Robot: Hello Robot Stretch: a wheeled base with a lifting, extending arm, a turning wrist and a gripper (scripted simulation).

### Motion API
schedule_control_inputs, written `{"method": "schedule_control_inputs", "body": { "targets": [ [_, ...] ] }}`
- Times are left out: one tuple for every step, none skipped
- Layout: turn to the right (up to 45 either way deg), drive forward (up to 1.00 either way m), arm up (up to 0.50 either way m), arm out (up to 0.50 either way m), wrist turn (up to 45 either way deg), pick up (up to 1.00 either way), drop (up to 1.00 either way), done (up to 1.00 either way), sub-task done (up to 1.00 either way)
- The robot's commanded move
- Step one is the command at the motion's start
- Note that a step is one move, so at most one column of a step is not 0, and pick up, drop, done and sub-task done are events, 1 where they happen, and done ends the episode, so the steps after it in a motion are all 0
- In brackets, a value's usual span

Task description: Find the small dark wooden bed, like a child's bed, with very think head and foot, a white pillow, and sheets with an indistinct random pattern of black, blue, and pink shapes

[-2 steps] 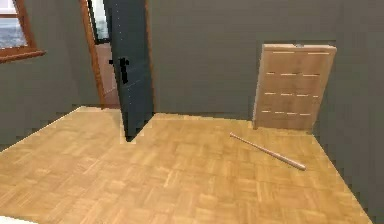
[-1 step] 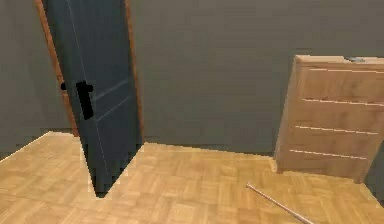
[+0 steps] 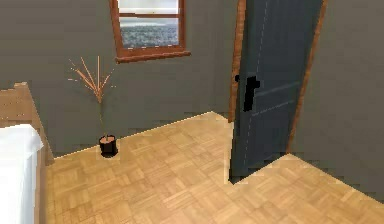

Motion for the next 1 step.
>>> {"method": "schedule_control_inputs", "body": {
  "targets": [
    [-6.0, 0.0, 0.0, 0.0, 0.0, 0.0, 0.0, 0.0, 0.0]
  ]
}}
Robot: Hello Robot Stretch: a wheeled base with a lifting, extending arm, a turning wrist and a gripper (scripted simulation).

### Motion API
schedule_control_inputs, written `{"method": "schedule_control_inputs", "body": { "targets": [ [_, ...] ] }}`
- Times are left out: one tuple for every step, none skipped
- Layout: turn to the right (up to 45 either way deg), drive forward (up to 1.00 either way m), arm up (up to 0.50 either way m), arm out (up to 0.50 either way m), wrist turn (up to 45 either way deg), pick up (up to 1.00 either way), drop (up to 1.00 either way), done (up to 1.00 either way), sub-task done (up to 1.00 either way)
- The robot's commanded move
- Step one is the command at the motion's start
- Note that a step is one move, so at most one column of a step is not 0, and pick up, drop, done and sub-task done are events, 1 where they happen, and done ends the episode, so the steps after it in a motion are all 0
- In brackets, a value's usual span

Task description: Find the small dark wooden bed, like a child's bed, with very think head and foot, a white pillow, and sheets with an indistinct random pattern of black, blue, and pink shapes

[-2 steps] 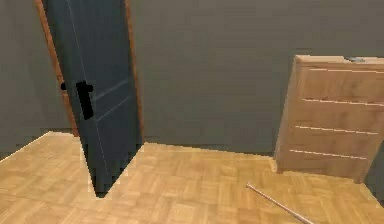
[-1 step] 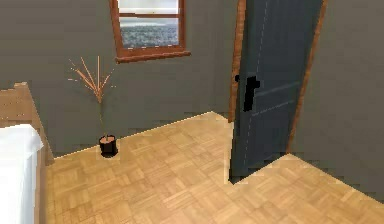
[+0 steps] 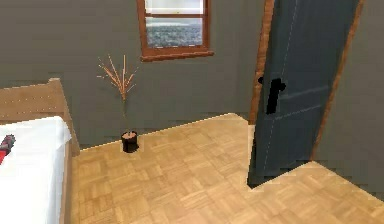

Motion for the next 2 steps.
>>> {"method": "schedule_control_inputs", "body": {
  "targets": [
    [0.0, 1.0, 0.0, 0.0, 0.0, 0.0, 0.0, 0.0, 0.0],
    [0.0, 0.65, 0.0, 0.0, 0.0, 0.0, 0.0, 0.0, 0.0]
  ]
}}
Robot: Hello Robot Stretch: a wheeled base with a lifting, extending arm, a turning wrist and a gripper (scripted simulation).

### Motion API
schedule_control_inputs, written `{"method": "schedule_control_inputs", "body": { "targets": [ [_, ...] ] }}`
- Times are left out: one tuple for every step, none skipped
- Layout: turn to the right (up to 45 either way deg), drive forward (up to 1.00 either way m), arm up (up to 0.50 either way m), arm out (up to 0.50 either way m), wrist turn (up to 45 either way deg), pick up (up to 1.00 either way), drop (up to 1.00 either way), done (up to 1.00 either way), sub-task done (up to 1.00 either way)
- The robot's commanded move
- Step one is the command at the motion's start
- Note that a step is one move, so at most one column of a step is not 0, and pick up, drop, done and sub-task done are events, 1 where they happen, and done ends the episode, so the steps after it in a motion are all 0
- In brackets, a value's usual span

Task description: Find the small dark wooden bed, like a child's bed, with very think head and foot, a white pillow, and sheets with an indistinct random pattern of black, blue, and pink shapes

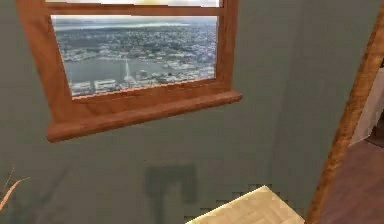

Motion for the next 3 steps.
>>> {"method": "schedule_control_inputs", "body": {
  "targets": [
    [0.0, 0.3, 0.0, 0.0, 0.0, 0.0, 0.0, 0.0, 0.0],
    [45.0, 0.0, 0.0, 0.0, 0.0, 0.0, 0.0, 0.0, 0.0],
    [12.0, 0.0, 0.0, 0.0, 0.0, 0.0, 0.0, 0.0, 0.0]
  ]
}}
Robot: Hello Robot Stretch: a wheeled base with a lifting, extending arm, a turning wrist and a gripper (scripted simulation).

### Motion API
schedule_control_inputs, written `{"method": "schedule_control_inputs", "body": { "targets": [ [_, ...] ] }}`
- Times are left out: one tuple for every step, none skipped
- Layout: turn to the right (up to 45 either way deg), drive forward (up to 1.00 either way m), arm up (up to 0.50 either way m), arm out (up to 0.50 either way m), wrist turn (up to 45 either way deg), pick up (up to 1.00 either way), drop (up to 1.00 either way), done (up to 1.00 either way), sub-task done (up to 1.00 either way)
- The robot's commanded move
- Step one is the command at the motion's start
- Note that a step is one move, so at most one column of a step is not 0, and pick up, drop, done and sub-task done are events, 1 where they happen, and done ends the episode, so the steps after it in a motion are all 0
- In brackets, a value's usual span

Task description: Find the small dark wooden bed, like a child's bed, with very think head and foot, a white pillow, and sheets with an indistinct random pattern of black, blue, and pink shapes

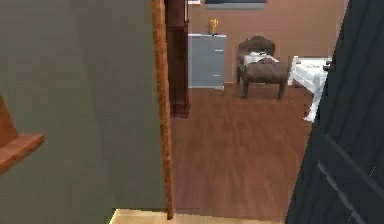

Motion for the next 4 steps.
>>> {"method": "schedule_control_inputs", "body": {
  "targets": [
    [0.0, 0.6, 0.0, 0.0, 0.0, 0.0, 0.0, 0.0, 0.0],
    [15.0, 0.0, 0.0, 0.0, 0.0, 0.0, 0.0, 0.0, 0.0],
    [0.0, 1.0, 0.0, 0.0, 0.0, 0.0, 0.0, 0.0, 0.0],
    [0.0, 1.0, 0.0, 0.0, 0.0, 0.0, 0.0, 0.0, 0.0]
  ]
}}
